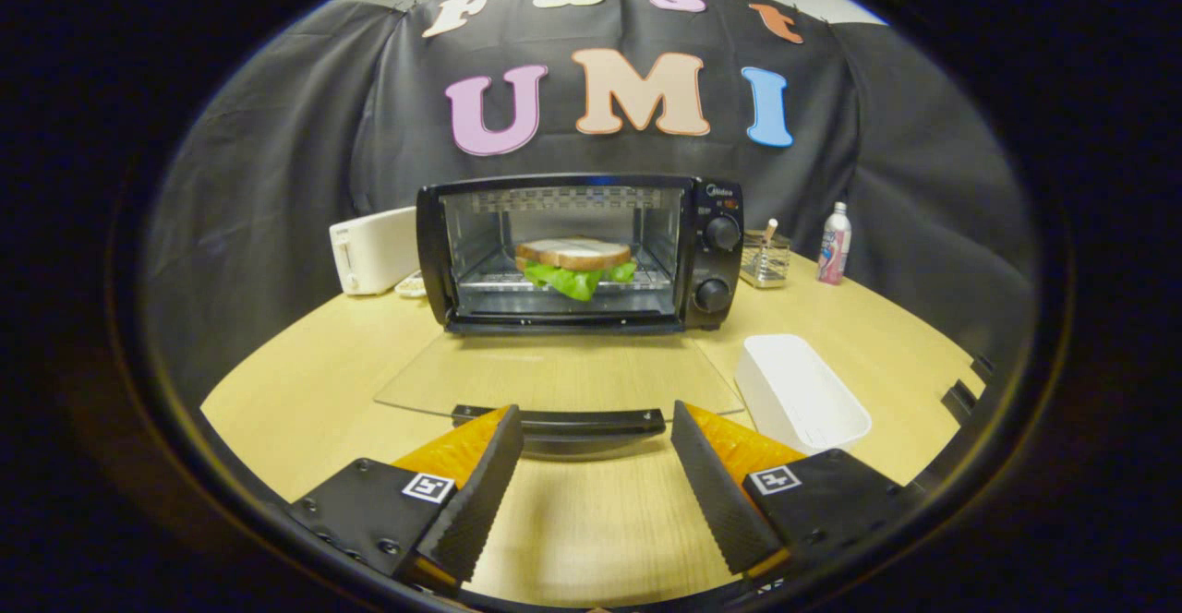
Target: Open the toaster oven, put the food inside, and close the toaster oven door.
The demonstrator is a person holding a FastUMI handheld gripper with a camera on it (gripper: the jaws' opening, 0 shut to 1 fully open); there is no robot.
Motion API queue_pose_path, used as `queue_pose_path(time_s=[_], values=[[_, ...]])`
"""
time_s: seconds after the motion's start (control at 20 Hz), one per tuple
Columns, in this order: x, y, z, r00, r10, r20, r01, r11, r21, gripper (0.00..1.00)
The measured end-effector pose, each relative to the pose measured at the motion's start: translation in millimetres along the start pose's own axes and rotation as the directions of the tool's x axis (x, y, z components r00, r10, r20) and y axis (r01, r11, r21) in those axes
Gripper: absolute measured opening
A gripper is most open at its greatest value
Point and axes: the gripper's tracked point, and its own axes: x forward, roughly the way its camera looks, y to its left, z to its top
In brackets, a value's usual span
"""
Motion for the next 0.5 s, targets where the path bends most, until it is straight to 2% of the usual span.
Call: queue_pose_path(time_s=[0.15, 0.25, 0.5], values=[[12, -5, -14, 0.999, -0.022, -0.025, 0.022, 1.000, 0.005, 1.00], [15, 3, -16, 0.999, 0.011, -0.035, -0.010, 1.000, 0.028, 0.99], [12, 0, 12, 0.999, -0.012, 0.049, 0.012, 1.000, 0.005, 0.98]])
